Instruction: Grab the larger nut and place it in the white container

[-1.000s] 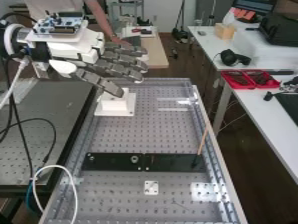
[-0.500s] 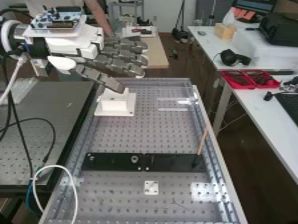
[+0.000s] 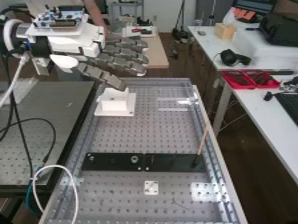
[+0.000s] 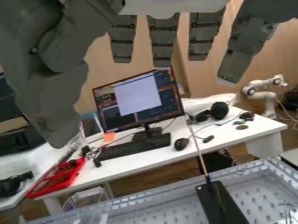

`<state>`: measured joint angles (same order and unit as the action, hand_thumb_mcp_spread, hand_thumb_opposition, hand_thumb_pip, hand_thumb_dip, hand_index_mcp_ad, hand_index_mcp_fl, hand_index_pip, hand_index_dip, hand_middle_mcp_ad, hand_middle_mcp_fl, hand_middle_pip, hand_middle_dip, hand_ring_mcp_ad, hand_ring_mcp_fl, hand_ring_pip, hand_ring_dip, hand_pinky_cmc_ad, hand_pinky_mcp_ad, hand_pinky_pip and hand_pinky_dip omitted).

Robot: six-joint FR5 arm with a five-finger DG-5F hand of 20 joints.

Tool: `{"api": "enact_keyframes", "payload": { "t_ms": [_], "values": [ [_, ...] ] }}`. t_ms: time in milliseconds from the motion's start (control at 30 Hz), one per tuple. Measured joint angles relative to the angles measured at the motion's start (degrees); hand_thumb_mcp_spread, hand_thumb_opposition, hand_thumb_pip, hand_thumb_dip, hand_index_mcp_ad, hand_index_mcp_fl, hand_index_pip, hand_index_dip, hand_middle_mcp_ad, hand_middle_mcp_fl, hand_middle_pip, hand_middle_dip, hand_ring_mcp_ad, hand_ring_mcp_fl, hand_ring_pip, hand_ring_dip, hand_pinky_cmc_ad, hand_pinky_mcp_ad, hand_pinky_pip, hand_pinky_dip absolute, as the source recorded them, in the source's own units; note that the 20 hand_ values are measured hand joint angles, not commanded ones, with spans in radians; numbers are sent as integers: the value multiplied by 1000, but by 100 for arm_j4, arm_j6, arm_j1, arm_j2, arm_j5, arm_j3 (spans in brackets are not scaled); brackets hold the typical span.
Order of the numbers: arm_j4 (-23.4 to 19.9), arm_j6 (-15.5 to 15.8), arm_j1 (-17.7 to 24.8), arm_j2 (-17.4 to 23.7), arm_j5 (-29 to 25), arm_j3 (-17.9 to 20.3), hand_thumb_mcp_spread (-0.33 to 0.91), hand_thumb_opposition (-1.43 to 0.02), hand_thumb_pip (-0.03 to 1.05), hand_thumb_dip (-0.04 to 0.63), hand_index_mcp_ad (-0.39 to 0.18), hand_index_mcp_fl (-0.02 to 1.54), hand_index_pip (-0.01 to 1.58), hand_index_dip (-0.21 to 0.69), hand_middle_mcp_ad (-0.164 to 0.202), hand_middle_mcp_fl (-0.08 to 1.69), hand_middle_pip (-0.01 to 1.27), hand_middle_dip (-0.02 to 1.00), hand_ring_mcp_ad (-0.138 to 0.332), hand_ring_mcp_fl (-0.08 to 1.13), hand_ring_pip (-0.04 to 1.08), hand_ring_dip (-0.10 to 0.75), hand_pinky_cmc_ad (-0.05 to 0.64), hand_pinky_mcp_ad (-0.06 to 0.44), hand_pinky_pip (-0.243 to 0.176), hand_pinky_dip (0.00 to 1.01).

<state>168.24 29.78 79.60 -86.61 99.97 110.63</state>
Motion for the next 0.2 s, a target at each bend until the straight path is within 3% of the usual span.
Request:
{"api": "enact_keyframes", "payload": {
  "t_ms": [200],
  "values": [
    [-10, 41, 74, 33, -113, 32, 197, -810, 653, 202, -141, 51, 173, -28, 75, 5, 129, 234, 178, -2, 59, 103, 403, 309, -140, 632]
  ]
}}
